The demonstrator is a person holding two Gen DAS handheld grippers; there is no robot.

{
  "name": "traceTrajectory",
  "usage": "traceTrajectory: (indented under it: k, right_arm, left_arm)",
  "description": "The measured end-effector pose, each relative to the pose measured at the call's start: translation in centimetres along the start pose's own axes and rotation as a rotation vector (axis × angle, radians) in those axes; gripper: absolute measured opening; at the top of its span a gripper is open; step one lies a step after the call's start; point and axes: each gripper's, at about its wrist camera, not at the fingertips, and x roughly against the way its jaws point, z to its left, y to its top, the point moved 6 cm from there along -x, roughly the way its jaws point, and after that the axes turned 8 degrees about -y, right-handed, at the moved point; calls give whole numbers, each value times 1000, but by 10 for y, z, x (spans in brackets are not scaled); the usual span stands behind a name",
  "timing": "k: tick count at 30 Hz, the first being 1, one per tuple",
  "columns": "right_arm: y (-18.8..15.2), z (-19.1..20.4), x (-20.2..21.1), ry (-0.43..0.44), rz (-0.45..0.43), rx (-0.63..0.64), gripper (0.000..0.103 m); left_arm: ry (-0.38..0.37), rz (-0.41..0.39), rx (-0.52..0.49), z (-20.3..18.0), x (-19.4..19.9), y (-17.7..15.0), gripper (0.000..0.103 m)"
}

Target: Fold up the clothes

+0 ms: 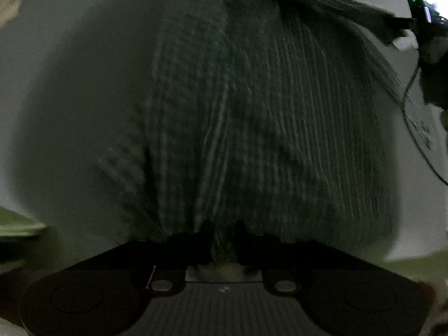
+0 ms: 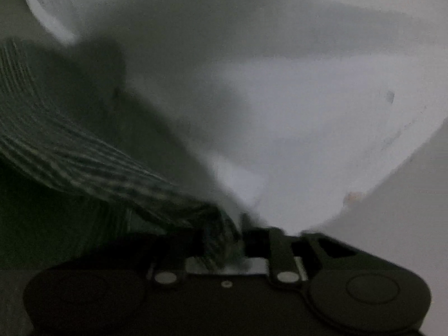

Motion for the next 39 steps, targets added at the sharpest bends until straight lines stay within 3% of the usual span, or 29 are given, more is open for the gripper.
traceTrajectory:
  k: [2, 3, 4, 8, 11, 14, 15, 16, 17, 18, 24, 25, 28, 33, 36, 39]
  right_arm:
    - [-20, 7, 12, 47, 34, -43, 44]
    - [-30, 12, 24, 90, 47, -70, 45]
    - [-40, 17, 35, 135, 61, -95, 45]
    - [-76, 57, 84, 336, 121, -163, 47]
    - [-97, 88, 126, 438, 160, -160, 47]
    - [-112, 107, 157, 532, 183, -150, 47]
    - [-111, 113, 164, 558, 183, -139, 47]
    - [-111, 117, 171, 569, 174, -123, 47]
    - [-111, 121, 179, 579, 162, -108, 47]
    - [-107, 120, 188, 584, 151, -96, 47]
    - [-107, 121, 204, 602, 151, -96, 47]
    - [-108, 122, 206, 608, 153, -93, 47]
    - [-108, 130, 205, 632, 162, -86, 47]
    - [-99, 133, 199, 655, 134, -79, 47]
    - [-98, 132, 195, 666, 129, -84, 49]
    - [-102, 132, 188, 668, 147, -115, 50]
  left_arm:
    - [-24, -46, -30, 4, 14, -7, 43]
    - [-22, -91, -31, 10, 26, -9, 54]
    - [-19, -136, -30, 16, 37, -12, 58]
    - [43, -300, 35, 61, 67, -7, 58]
    - [77, -363, -13, 83, 65, 5, 58]
    - [57, -315, -70, 87, 42, 13, 58]
    - [32, -303, -66, 90, 35, 13, 56]
    - [7, -292, -59, 92, 28, 14, 48]
    - [-20, -282, -24, 92, 26, 14, 34]
    - [-59, -277, 37, 98, 25, 12, 0]
    - [-392, -309, 485, 123, 61, -22, 0]
    - [-406, -314, 517, 126, 68, -29, 0]
    - [-371, -288, 624, 146, 74, -48, 0]
    - [-326, -201, 827, 175, 51, -73, 5]
    - [-164, -100, 793, 171, 28, -68, 8]
    - [-94, -74, 739, 170, 36, -78, 10]
